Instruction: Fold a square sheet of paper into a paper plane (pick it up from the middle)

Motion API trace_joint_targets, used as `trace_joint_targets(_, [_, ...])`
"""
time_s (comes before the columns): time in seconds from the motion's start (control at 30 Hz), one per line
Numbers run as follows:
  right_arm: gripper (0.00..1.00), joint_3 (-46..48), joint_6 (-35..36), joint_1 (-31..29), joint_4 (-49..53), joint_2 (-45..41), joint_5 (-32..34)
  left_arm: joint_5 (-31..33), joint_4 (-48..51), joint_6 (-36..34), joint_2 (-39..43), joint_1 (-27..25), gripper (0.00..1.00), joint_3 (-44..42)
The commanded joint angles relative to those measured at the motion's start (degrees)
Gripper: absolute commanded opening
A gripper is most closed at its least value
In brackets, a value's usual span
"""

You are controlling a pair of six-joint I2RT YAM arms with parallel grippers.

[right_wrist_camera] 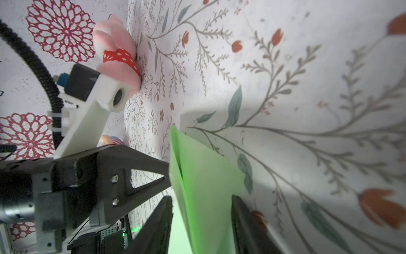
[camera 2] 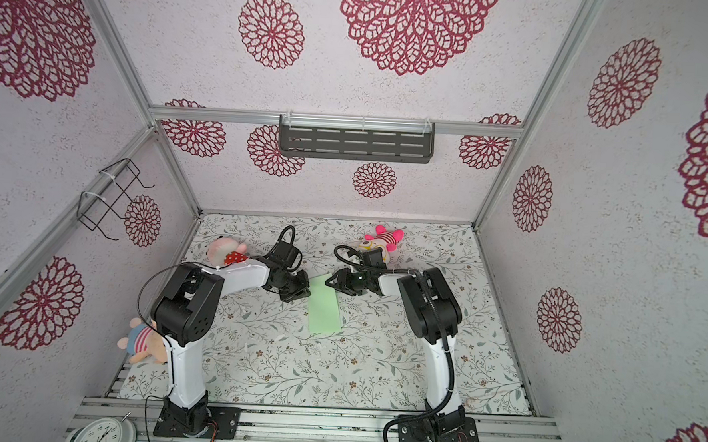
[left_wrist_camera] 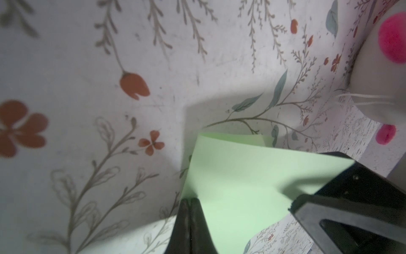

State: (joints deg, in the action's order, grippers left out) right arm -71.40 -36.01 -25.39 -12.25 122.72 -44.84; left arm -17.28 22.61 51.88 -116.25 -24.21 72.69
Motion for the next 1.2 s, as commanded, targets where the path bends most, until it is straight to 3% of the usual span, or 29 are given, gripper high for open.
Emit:
trace_joint_targets(0.0, [0.46, 1.7, 0.8, -0.4, 1.7, -3.7, -0.5, 3.4, 3.8, -0.3, -4.3, -0.2, 0.02, -3.0])
trace_joint_targets(0.17, [0.47, 0.3, 3.8, -0.3, 5.0, -4.3, 2.8, 3.3, 3.7, -0.3, -4.5, -0.2, 0.02, -3.0])
trace_joint_targets(0.37, [0.53, -3.4, 6.7, -0.2, 9.7, -2.5, 13.5, 3.5, 3.7, -0.3, -4.4, -0.1, 0.02, -3.2])
trace_joint_targets(0.77, [0.48, -6.2, 3.4, -0.1, 4.9, 2.2, 7.2, 3.4, 3.6, -0.1, -4.6, -0.1, 0.01, -3.5])
trace_joint_targets(1.17, [0.29, -5.0, 3.2, -0.2, 3.5, 1.2, 4.4, 3.4, 3.4, -0.1, -5.0, -0.1, 0.01, -3.5])
